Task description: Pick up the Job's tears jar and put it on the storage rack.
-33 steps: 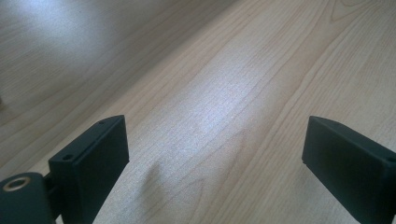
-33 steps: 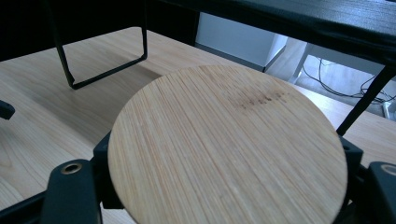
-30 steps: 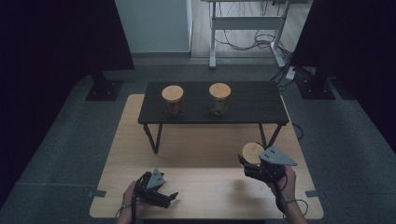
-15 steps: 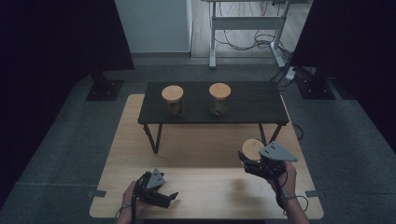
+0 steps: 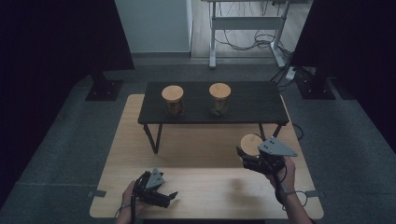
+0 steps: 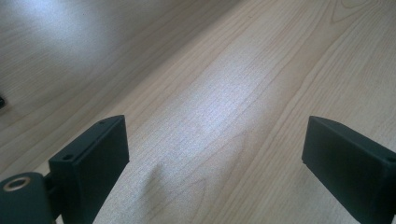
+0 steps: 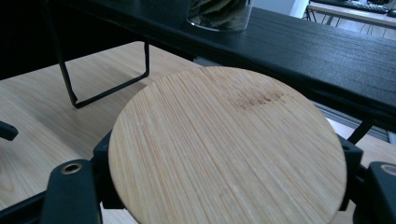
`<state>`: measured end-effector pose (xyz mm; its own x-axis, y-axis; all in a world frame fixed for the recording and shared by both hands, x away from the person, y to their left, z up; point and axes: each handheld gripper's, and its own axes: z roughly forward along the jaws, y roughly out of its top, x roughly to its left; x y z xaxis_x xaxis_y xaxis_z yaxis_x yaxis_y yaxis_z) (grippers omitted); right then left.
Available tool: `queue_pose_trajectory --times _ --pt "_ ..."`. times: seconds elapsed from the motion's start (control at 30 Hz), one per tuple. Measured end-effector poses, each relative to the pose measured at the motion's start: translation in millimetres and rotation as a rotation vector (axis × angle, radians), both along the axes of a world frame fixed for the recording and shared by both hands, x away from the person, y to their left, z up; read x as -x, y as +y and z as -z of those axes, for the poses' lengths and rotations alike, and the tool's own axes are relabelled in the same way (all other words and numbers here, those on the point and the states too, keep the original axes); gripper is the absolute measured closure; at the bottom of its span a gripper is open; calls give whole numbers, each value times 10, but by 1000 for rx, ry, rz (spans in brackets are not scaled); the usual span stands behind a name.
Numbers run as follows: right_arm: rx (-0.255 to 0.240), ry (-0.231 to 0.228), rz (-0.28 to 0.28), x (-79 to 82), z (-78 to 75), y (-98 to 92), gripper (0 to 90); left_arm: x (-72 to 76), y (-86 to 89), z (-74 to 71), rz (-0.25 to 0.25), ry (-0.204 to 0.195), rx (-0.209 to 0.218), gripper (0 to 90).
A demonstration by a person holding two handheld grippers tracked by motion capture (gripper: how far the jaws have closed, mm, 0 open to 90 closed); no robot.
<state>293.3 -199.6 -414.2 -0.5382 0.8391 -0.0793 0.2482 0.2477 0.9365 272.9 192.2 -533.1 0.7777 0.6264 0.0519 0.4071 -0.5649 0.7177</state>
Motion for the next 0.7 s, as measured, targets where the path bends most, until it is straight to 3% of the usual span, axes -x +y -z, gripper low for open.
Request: queue_pose_trajectory --times 0.7 --pt "-11 -16 2 -105 -213 2 246 4 -13 4 -1 1 5 72"
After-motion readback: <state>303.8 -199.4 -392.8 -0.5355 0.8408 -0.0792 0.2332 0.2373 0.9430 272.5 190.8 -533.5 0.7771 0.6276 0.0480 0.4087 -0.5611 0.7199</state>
